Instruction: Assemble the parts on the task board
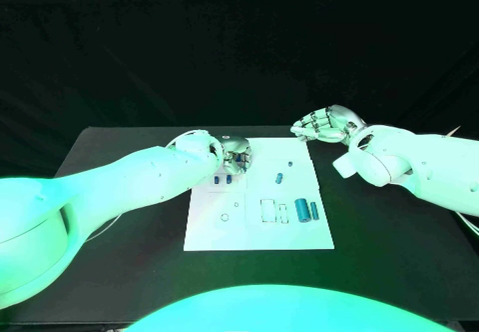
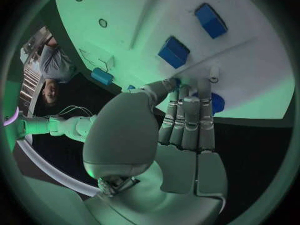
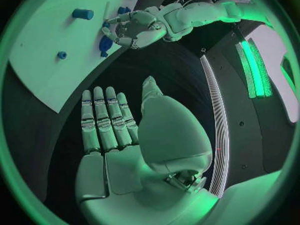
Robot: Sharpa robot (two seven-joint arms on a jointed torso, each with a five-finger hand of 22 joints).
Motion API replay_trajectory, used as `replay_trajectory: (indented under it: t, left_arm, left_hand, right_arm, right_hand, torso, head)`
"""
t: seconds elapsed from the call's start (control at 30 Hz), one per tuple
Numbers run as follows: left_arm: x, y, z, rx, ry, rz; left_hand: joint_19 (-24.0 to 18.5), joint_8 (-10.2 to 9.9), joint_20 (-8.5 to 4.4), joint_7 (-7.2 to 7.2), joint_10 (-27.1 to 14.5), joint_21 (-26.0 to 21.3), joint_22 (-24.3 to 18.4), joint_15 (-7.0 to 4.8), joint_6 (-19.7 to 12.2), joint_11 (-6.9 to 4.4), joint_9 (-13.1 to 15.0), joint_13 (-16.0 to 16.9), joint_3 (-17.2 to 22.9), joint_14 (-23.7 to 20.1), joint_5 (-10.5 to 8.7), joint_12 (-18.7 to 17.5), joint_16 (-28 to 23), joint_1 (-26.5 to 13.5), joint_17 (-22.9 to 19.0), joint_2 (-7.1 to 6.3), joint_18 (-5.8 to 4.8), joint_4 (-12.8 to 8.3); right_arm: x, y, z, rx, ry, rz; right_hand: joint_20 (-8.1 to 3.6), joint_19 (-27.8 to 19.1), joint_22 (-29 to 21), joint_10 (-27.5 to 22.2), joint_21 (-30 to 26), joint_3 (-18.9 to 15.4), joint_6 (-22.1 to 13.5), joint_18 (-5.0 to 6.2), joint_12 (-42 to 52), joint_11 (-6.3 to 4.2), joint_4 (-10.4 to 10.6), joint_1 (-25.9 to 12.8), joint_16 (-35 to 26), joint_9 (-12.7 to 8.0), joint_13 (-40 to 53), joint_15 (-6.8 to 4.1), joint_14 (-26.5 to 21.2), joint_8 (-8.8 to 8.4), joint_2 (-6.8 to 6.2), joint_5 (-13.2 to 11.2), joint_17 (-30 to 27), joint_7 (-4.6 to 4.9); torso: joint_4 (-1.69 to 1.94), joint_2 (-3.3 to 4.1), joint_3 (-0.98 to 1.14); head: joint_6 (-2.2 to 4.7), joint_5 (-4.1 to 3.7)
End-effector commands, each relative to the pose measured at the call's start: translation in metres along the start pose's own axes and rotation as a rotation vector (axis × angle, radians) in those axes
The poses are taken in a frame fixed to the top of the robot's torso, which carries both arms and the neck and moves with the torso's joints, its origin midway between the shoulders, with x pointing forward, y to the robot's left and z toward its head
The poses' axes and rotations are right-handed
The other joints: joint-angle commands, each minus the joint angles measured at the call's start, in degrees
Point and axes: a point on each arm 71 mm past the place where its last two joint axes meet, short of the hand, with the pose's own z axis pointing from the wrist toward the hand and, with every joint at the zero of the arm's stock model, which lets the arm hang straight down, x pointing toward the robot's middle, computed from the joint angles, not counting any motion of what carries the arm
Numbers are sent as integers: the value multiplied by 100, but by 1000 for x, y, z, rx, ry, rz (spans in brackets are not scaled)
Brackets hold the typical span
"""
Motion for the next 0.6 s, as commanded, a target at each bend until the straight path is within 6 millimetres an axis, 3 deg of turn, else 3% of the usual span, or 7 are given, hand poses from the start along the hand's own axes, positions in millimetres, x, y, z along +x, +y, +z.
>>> replay_trajectory:
  t: [0.03, 0.6]
  left_arm:
    - [3, -1, 1, 4, 13, -4]
    - [5, 0, 1, 11, -7, -7]
  left_hand:
    - [-95, -94, -49, -6, 100, 119, 100, -11, 88, -32, -49, -56, 163, 62, -26, -105, 119, 3, 118, 105, -63, -70]
    - [-59, -168, -127, -37, 595, 375, 275, -130, 457, -171, 37, -19, 192, 490, -26, -213, 519, 26, 640, 243, -60, -165]
  right_arm:
    - [1, 1, 0, -5, 5, 0]
    - [2, 1, 0, -7, 7, 2]
  right_hand:
    - [-5, 114, 20, -14, 30, 110, 42, 24, -57, -2, -98, 14, 24, 64, -45, -3, 69, -60, 28, -42, -45, 282]
    - [-5, 116, 20, -8, 28, 111, 50, 23, -54, -3, -97, 4, 23, 65, -45, -3, 69, -59, 32, -42, -51, 279]
  torso:
    - [-2, -1, -4]
    - [1, -6, -3]
  head:
    - [0, 1]
    - [0, -9]
